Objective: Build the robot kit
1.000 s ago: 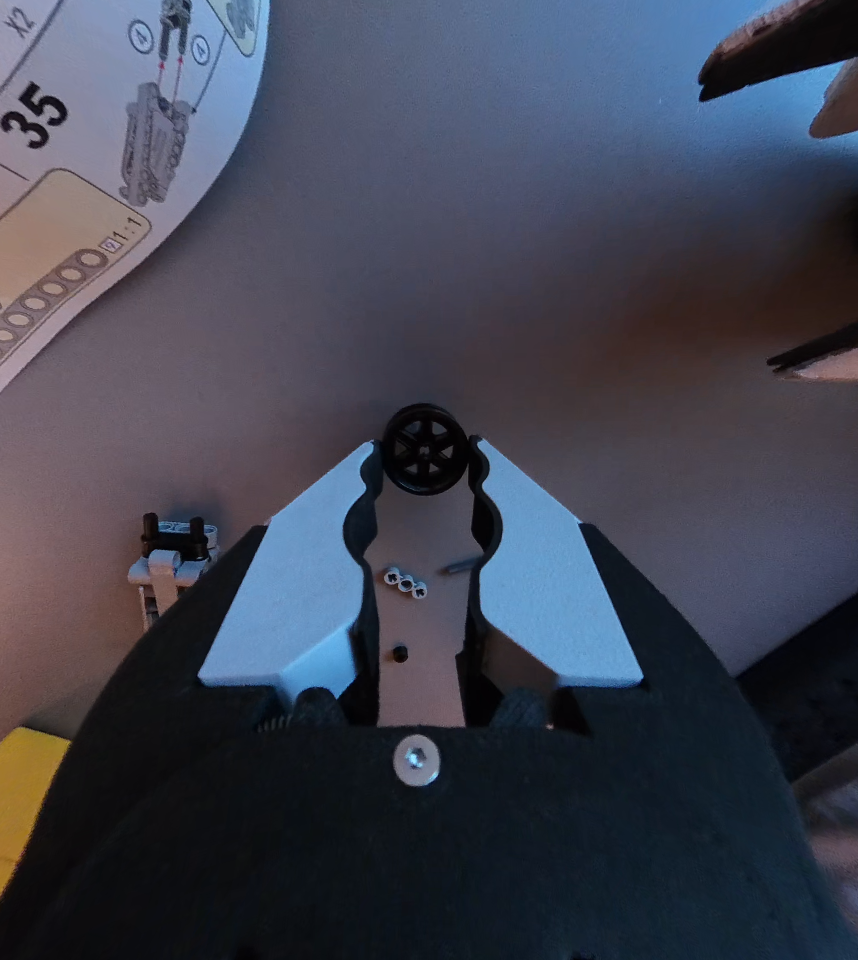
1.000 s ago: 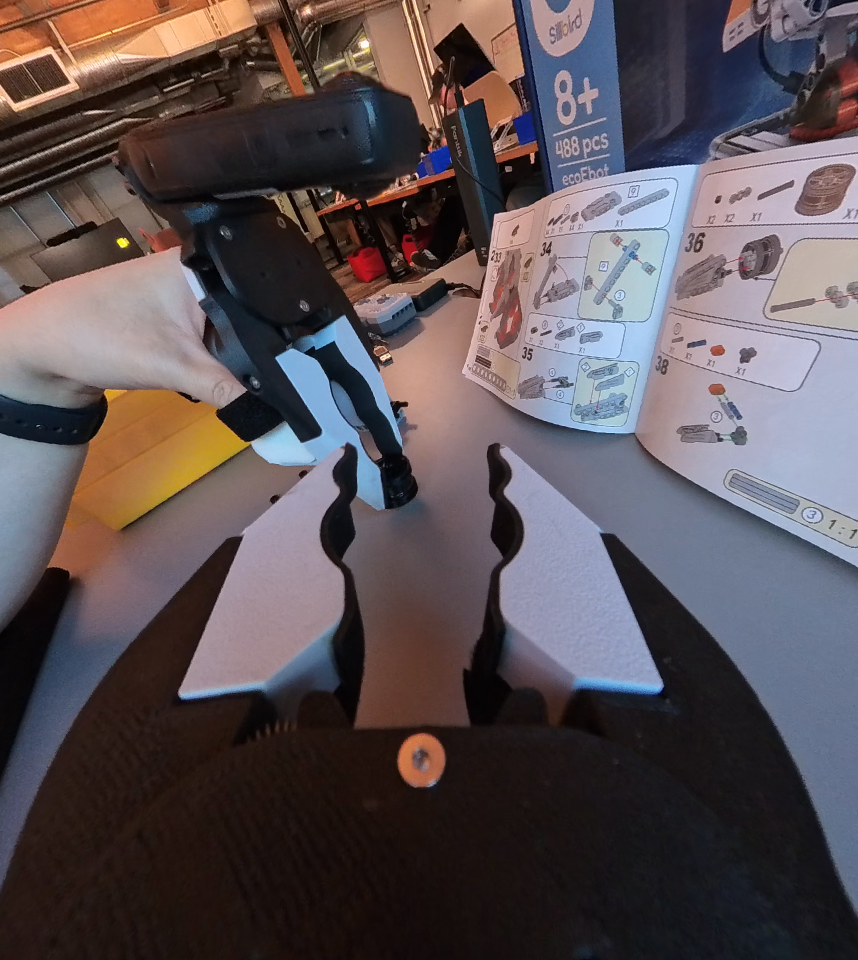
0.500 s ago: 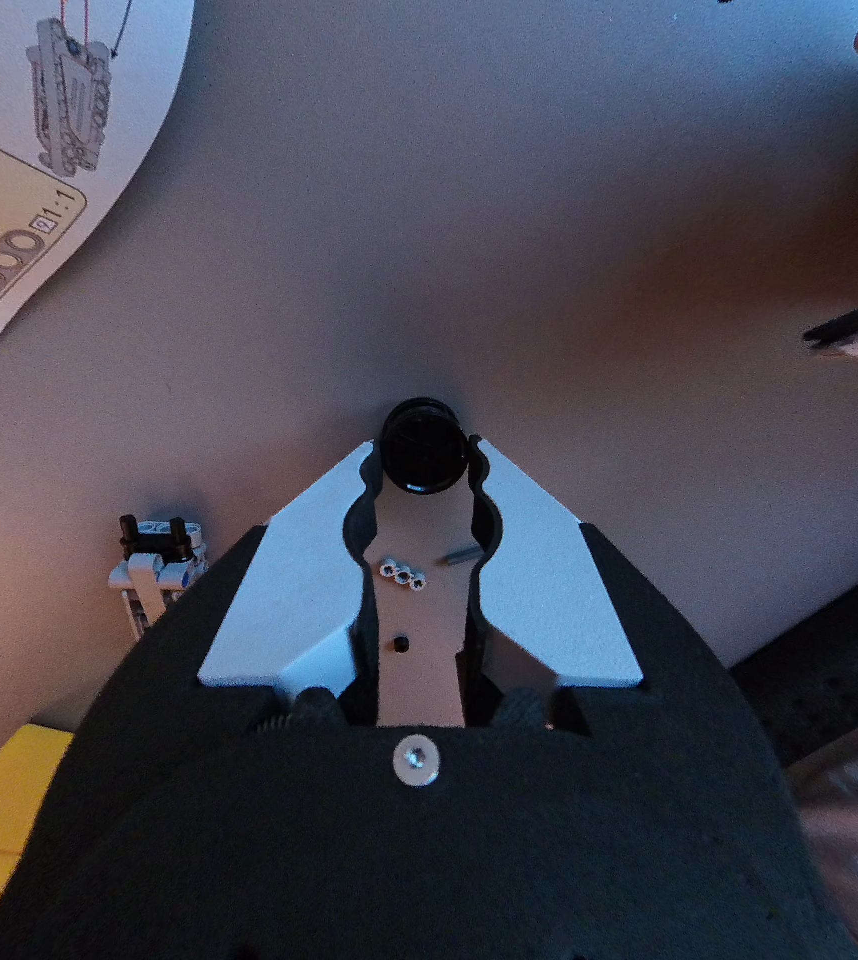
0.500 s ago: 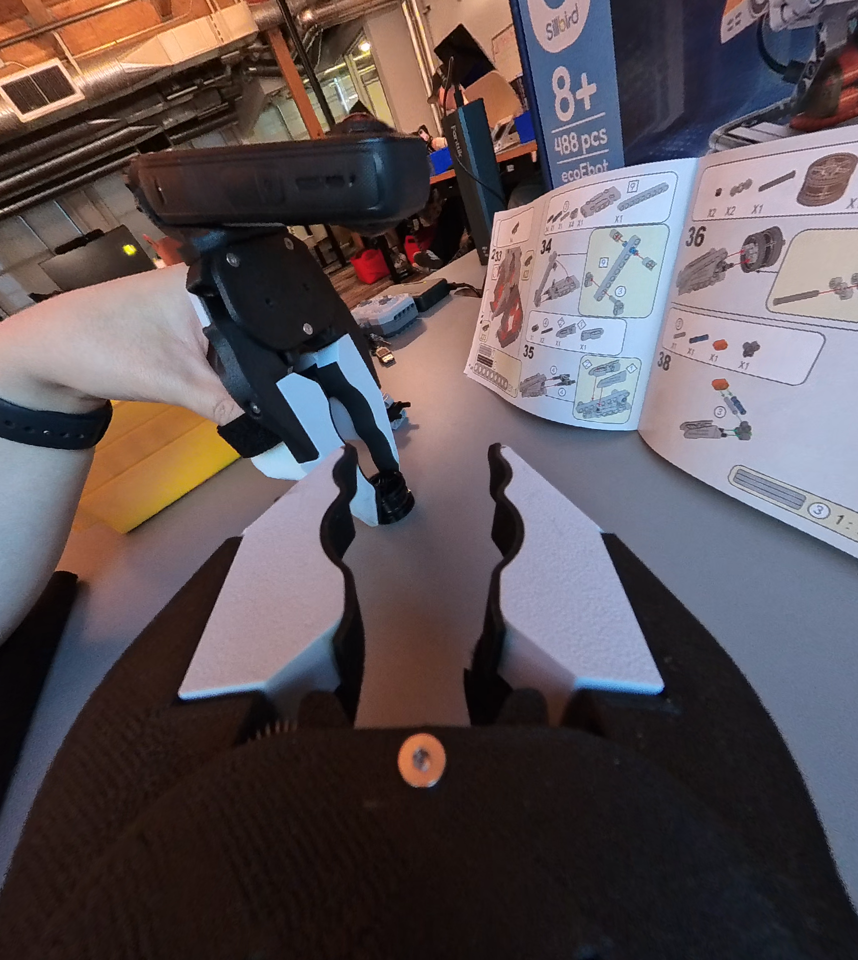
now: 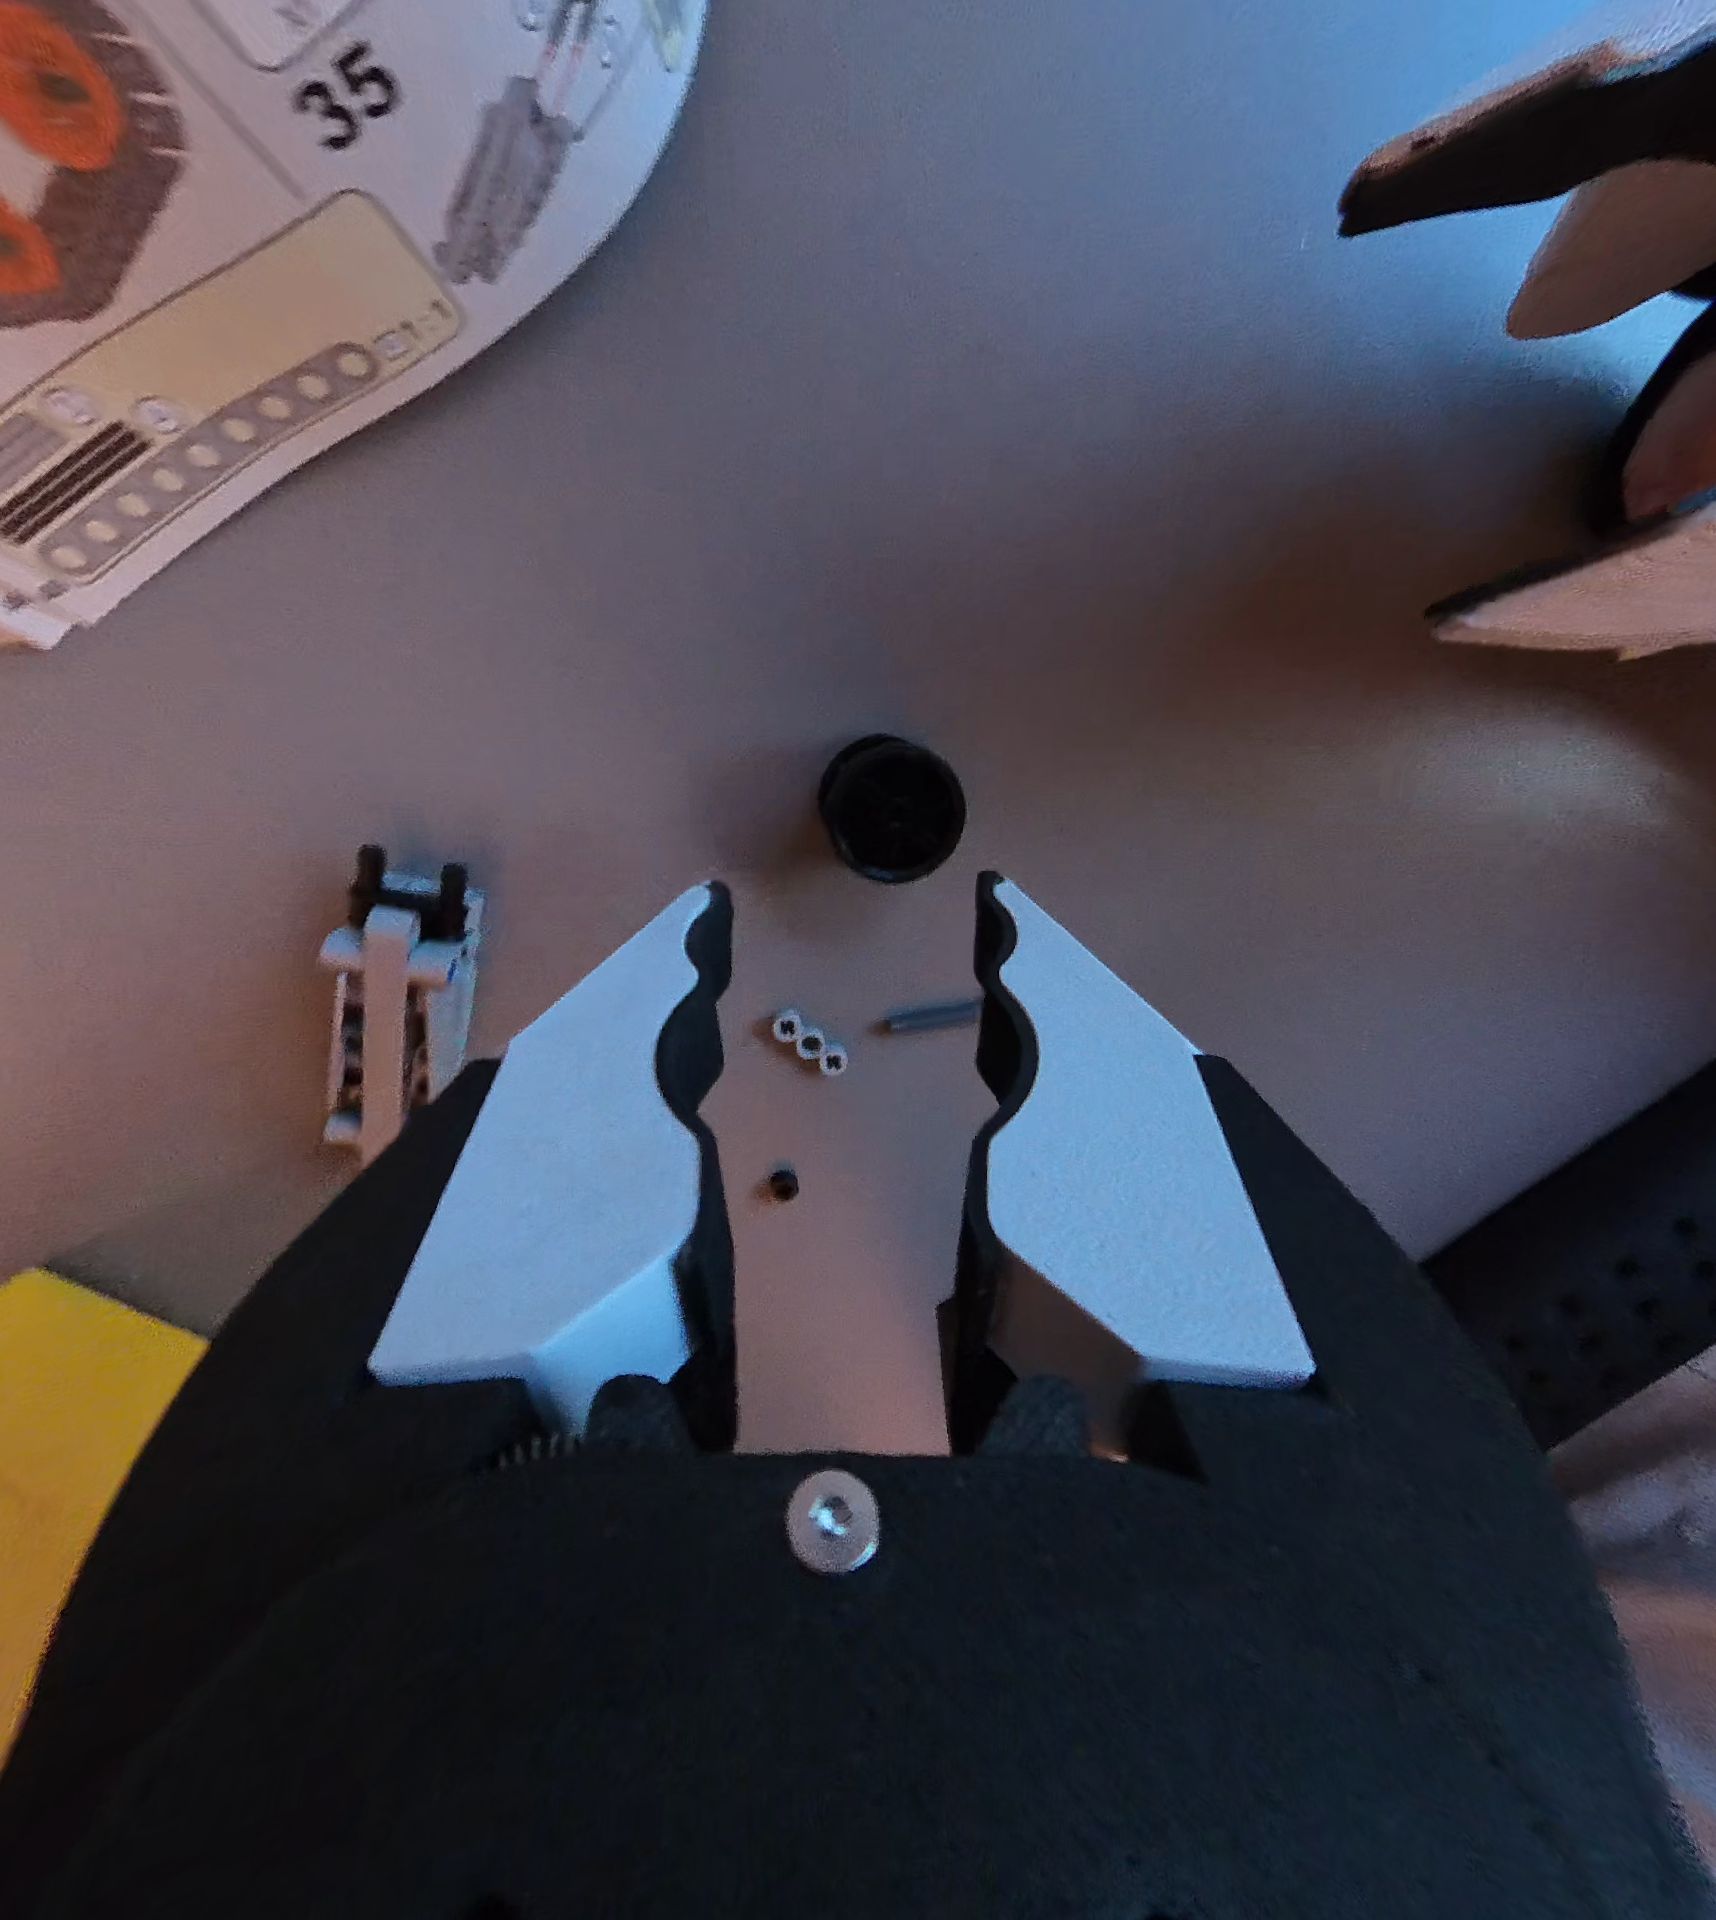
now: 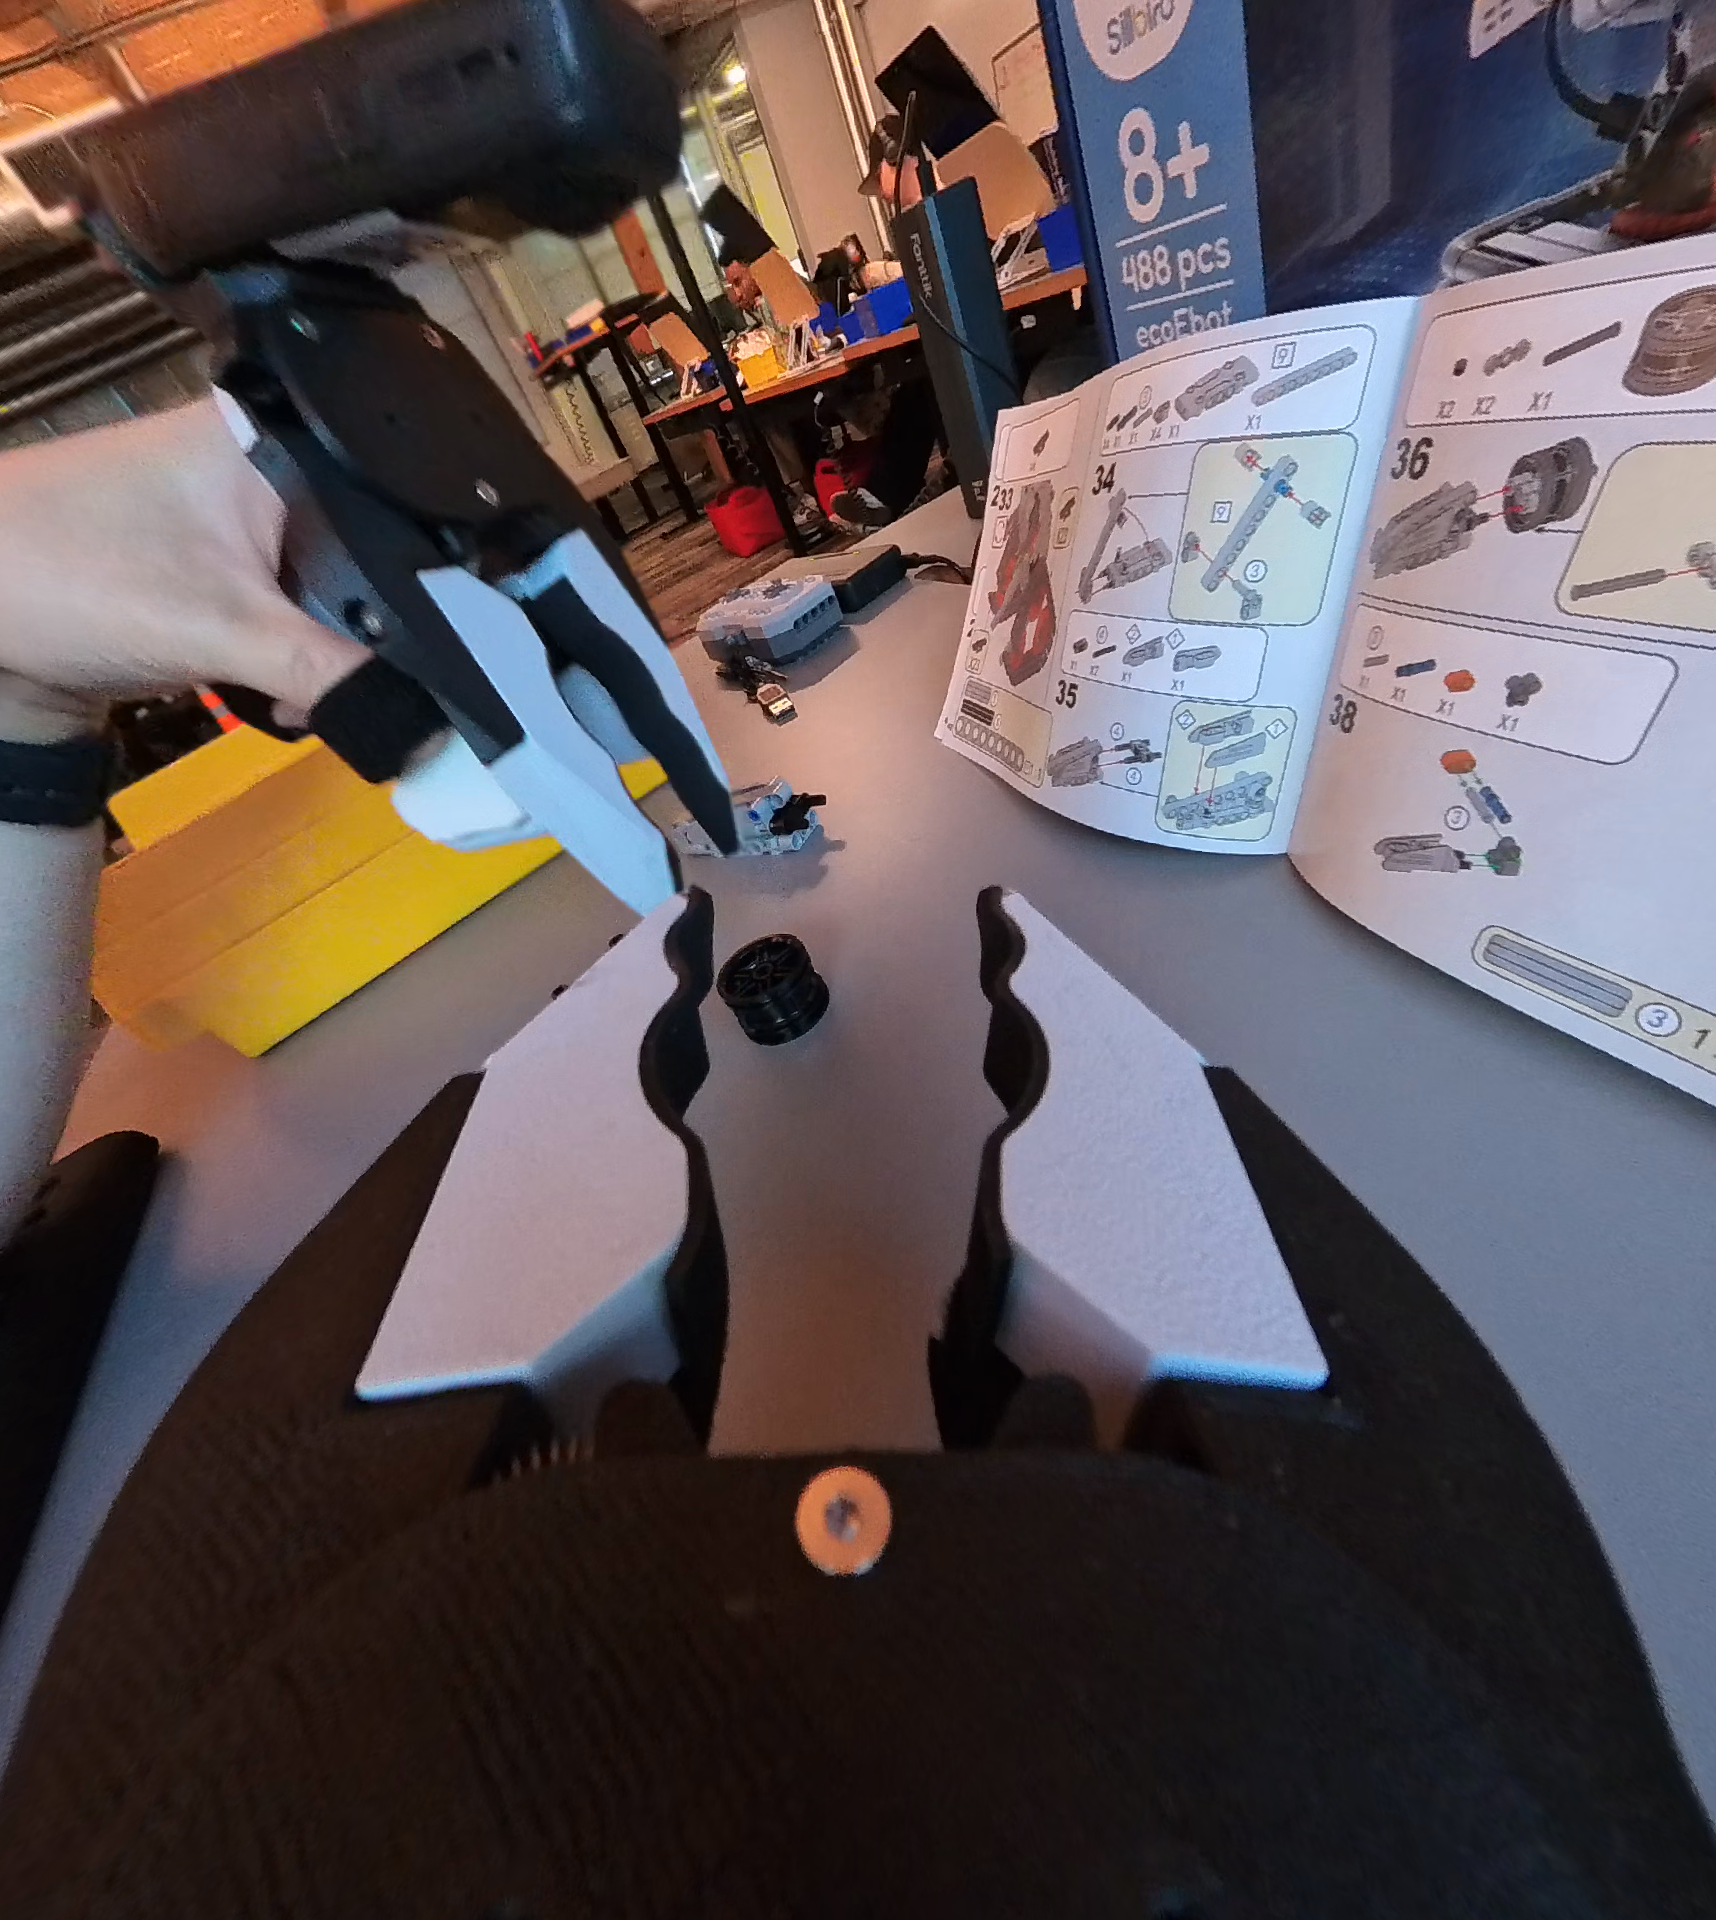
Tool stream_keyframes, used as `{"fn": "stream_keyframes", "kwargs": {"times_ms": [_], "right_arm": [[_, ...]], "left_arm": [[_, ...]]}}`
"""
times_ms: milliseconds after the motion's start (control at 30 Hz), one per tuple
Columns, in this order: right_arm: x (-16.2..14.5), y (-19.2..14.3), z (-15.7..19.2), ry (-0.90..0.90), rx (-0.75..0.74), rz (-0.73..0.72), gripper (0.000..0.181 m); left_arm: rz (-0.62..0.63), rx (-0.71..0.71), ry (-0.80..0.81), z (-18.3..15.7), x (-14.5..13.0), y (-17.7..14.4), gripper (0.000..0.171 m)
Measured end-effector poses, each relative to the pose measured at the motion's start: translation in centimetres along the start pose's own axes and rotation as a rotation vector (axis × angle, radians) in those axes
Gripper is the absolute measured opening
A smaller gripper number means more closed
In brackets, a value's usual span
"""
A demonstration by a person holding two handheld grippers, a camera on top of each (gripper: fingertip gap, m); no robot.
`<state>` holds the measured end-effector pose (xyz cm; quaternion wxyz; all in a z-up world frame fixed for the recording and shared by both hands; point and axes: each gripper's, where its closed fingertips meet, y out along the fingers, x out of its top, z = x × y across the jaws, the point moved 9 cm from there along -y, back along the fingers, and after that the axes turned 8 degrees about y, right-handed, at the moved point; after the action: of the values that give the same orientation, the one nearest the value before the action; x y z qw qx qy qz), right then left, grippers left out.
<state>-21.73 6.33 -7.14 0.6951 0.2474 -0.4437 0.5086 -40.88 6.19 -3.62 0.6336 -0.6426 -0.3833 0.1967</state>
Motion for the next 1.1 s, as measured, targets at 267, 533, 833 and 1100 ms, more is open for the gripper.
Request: {"fn": "stream_keyframes", "kwargs": {"times_ms": [267, 533, 833, 1100], "right_arm": [[-0.2, 0.3, 0.3, -0.034, -0.001, 0.028, 0.051], [-0.4, 0.5, 0.6, -0.061, 0.004, 0.055, 0.051], [-0.7, 0.7, 0.8, -0.047, 0.025, 0.084, 0.051], [-0.8, 0.9, 0.9, -0.050, 0.031, 0.100, 0.050]], "left_arm": [[0.097, -0.031, -0.160, -0.1, -3.4, -2.5, 0.037], [0.312, -0.129, -0.224, -1.0, -6.2, -1.2, 0.033], [0.318, -0.103, -0.258, -0.5, -7.1, -1.8, 0.033], [0.233, -0.096, -0.424, 2.4, -8.1, -2.4, 0.024]]}}
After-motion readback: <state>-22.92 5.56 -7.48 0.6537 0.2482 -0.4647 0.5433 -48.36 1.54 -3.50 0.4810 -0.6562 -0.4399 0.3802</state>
